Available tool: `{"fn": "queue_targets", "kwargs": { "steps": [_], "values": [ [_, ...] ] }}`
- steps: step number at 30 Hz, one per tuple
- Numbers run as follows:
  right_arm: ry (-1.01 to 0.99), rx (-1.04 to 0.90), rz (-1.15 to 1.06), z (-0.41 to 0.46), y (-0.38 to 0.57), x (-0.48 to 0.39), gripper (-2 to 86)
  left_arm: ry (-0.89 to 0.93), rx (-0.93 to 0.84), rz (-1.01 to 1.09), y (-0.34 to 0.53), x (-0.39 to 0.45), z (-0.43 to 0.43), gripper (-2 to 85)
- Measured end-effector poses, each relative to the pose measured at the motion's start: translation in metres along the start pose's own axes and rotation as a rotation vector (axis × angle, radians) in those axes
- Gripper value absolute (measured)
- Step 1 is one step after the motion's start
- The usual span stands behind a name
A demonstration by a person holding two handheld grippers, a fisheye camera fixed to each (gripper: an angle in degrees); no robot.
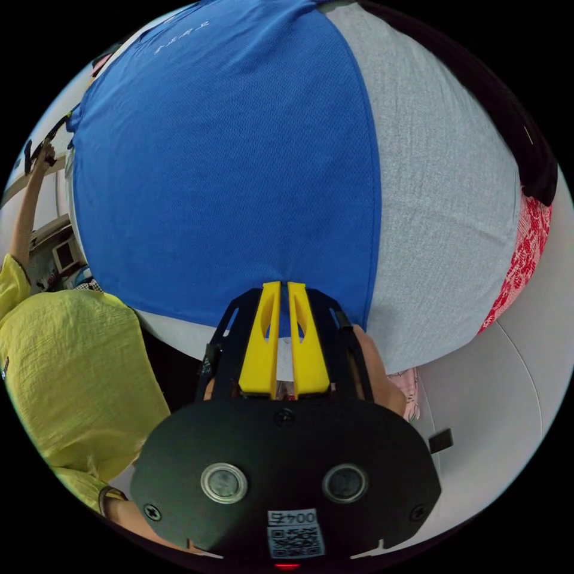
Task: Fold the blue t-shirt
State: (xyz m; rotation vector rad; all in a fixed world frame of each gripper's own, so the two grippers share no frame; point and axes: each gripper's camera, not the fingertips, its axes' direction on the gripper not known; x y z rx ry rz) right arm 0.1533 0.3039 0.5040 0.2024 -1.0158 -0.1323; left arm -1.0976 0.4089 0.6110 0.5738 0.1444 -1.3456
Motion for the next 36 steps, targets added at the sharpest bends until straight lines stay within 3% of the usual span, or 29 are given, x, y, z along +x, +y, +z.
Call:
{"fn": "queue_targets", "kwargs": {
  "steps": [8,14,22,26,30,36],
  "values": [
    [-0.015,0.019,0.027,-0.005,0.007,0.003,3.5,0.167,-0.079,-0.165,0.021,-0.061,0.013,3.2],
    [-0.021,0.033,0.032,-0.010,0.012,0.004,3.4,0.285,0.033,-0.051,0.083,-0.070,-0.020,6.7],
    [-0.027,0.043,0.040,-0.018,0.016,0.005,3.1,0.436,-0.063,0.109,0.144,-0.042,-0.004,6.8],
    [-0.008,0.050,0.040,-0.022,0.019,0.002,3.1,0.435,-0.063,0.127,0.149,-0.029,0.002,3.8],
    [-0.013,0.055,0.047,-0.027,0.021,0.002,3.1,0.276,-0.083,0.114,0.156,-0.027,-0.009,1.8],
    [-0.022,0.070,0.066,-0.033,0.025,0.004,2.8,0.264,-0.099,0.052,0.190,-0.034,-0.016,1.2]
  ]
}}
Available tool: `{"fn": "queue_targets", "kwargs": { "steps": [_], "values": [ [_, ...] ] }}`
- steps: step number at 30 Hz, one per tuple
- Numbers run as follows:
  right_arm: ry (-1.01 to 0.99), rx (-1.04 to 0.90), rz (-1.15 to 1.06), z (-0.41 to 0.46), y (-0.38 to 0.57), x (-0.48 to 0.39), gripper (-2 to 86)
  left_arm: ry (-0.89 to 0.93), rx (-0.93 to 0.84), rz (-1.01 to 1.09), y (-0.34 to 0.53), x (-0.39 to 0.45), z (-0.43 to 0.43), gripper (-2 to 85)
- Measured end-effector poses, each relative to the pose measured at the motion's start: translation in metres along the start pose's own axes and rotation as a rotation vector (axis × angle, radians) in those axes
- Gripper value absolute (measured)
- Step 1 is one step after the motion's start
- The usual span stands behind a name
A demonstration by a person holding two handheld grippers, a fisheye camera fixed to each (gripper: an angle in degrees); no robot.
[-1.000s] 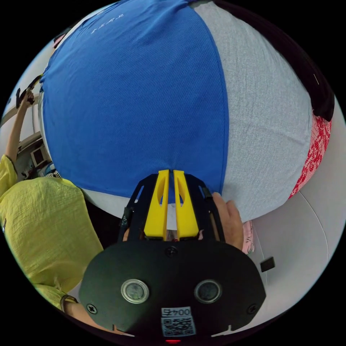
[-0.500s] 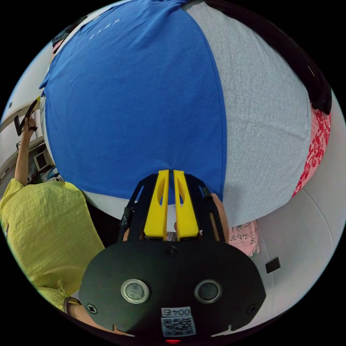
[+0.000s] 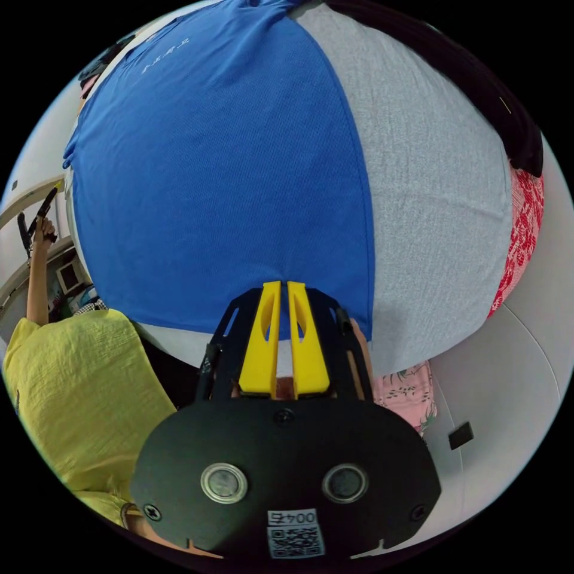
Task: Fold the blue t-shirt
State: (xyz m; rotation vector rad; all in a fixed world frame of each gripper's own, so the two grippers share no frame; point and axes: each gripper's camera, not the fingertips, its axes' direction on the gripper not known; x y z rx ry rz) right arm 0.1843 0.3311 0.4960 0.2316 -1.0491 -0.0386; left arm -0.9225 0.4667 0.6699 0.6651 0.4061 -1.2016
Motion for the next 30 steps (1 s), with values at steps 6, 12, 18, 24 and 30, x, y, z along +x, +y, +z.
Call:
{"fn": "queue_targets", "kwargs": {
  "steps": [6,12,18,24,30],
  "values": [
    [0.019,0.050,0.014,-0.008,0.009,-0.003,2.5,0.088,-0.027,-0.029,0.038,0.022,-0.003,2.0],
    [0.016,0.097,-0.061,-0.016,0.017,0.000,0.8,0.169,-0.075,-0.003,0.104,0.099,0.005,2.2],
    [-0.050,0.077,-0.071,-0.026,0.014,0.012,-0.1,0.255,-0.097,-0.084,0.175,0.171,0.021,1.5],
    [-0.102,0.047,-0.107,-0.037,0.009,0.018,0.7,0.241,-0.083,-0.115,0.218,0.224,0.030,0.9],
    [-0.087,0.034,-0.124,-0.048,0.008,0.013,1.0,0.196,-0.091,-0.078,0.237,0.267,0.049,0.4]
  ]
}}
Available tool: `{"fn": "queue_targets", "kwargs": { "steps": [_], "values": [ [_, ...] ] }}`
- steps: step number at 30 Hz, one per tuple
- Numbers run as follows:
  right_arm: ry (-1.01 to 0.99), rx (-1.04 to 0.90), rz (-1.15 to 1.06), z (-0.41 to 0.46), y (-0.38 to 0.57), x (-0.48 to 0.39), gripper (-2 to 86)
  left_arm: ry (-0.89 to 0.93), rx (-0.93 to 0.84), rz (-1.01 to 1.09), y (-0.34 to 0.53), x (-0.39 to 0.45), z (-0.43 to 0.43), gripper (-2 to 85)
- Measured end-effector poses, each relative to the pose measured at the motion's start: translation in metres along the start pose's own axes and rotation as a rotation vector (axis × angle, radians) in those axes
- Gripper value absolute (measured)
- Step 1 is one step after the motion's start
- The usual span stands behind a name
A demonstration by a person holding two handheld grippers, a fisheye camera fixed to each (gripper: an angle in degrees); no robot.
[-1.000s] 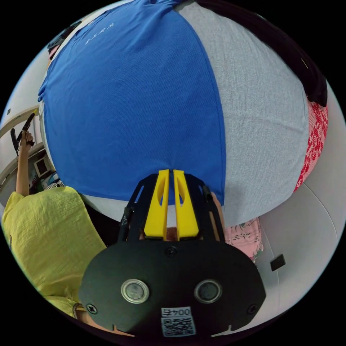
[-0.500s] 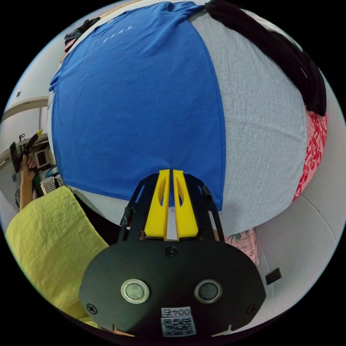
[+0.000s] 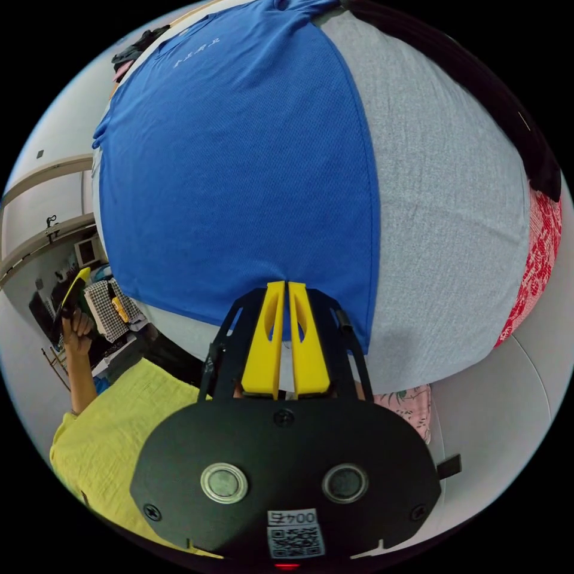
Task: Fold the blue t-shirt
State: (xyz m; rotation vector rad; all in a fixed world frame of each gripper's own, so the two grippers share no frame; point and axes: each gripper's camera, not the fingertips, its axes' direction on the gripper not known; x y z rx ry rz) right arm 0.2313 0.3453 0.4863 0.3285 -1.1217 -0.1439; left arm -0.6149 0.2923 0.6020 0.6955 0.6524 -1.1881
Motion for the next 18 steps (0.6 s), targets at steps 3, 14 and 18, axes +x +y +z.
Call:
{"fn": "queue_targets", "kwargs": {
  "steps": [3,14,18],
  "values": [
    [0.013,0.011,0.002,-0.005,0.002,-0.003,0.5,0.001,-0.041,0.051,-0.004,0.015,0.027,0.4],
    [0.096,0.143,-0.031,-0.020,0.029,-0.028,0.3,-0.145,-0.200,0.342,-0.046,0.059,0.156,0.7],
    [0.173,0.217,-0.072,-0.023,0.047,-0.048,0.7,-0.167,-0.252,0.372,-0.045,0.065,0.197,0.4]
  ]
}}
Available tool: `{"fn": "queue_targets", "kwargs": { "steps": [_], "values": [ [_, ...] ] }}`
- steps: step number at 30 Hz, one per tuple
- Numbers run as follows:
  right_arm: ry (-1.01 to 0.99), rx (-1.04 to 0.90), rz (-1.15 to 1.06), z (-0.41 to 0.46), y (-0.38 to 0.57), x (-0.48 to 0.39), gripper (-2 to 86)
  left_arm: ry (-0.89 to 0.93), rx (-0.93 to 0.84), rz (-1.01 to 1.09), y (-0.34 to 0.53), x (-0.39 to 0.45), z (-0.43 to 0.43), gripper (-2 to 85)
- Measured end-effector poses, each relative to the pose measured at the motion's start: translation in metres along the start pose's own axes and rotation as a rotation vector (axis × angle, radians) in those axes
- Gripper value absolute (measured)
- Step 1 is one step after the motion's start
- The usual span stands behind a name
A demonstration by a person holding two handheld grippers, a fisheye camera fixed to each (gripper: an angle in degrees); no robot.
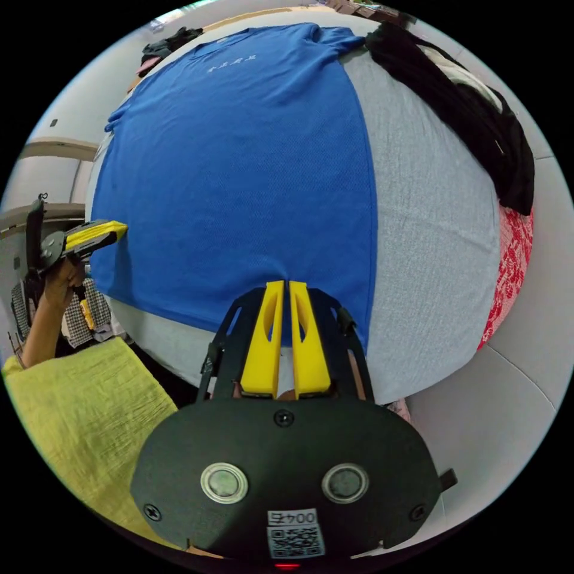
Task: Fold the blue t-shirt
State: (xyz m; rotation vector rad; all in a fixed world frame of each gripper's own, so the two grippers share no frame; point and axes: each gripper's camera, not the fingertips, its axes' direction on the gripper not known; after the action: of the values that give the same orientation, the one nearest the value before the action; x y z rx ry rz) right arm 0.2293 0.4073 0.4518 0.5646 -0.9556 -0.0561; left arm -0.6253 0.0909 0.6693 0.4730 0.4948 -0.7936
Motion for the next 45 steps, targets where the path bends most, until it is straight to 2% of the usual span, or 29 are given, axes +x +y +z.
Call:
{"fn": "queue_targets", "kwargs": {
  "steps": [4,9,14,18,19,21,25,28,30,31,34,35,37,39,40,42,45],
  "values": [
    [-0.007,0.105,-0.049,-0.023,0.013,-0.008,-0.1,0.003,-0.012,-0.046,-0.006,0.004,0.019,0.3],
    [-0.061,0.368,-0.072,-0.084,0.006,0.010,-0.6,-0.030,-0.045,-0.079,-0.018,0.012,0.039,0.2],
    [-0.127,0.467,-0.169,-0.125,-0.033,0.040,-0.4,-0.080,-0.109,-0.145,-0.035,0.022,0.058,0.2],
    [-0.014,0.526,-0.167,-0.152,-0.079,0.072,3.2,-0.106,-0.142,-0.206,-0.047,0.025,0.073,0.2],
    [-0.002,0.534,-0.159,-0.156,-0.087,0.078,5.3,-0.115,-0.148,-0.208,-0.050,0.027,0.077,0.2],
    [0.006,0.509,-0.121,-0.170,-0.126,0.104,14.9,-0.126,-0.160,-0.205,-0.054,0.028,0.083,0.2],
    [0.040,0.452,-0.091,-0.179,-0.187,0.132,17.6,-0.134,-0.206,-0.219,-0.066,0.027,0.096,0.2],
    [0.068,0.372,-0.124,-0.173,-0.230,0.135,15.5,-0.117,-0.227,-0.254,-0.072,0.022,0.104,0.2],
    [0.169,0.251,-0.162,-0.159,-0.254,0.130,6.5,-0.105,-0.227,-0.281,-0.073,0.018,0.107,0.2],
    [0.204,0.232,-0.176,-0.158,-0.257,0.129,5.7,-0.099,-0.225,-0.294,-0.073,0.016,0.110,0.2],
    [0.290,0.294,-0.122,-0.184,-0.251,0.149,3.7,-0.089,-0.214,-0.324,-0.073,0.012,0.114,0.2],
    [0.293,0.347,-0.043,-0.202,-0.241,0.172,3.6,-0.089,-0.211,-0.327,-0.073,0.011,0.115,0.2],
    [0.237,0.418,0.061,-0.223,-0.222,0.214,3.7,-0.094,-0.205,-0.328,-0.073,0.010,0.119,0.2],
    [0.030,0.455,0.082,-0.230,-0.203,0.260,4.6,-0.098,-0.202,-0.325,-0.073,0.008,0.121,0.2],
    [-0.026,0.448,0.084,-0.229,-0.200,0.268,5.3,-0.098,-0.200,-0.325,-0.073,0.007,0.122,0.2],
    [-0.277,0.492,0.119,-0.228,-0.179,0.293,8.4,-0.088,-0.196,-0.332,-0.072,0.004,0.124,0.2],
    [-0.410,0.608,0.169,-0.227,-0.126,0.297,10.8,-0.057,-0.190,-0.349,-0.070,-0.005,0.127,0.1]
  ]
}}
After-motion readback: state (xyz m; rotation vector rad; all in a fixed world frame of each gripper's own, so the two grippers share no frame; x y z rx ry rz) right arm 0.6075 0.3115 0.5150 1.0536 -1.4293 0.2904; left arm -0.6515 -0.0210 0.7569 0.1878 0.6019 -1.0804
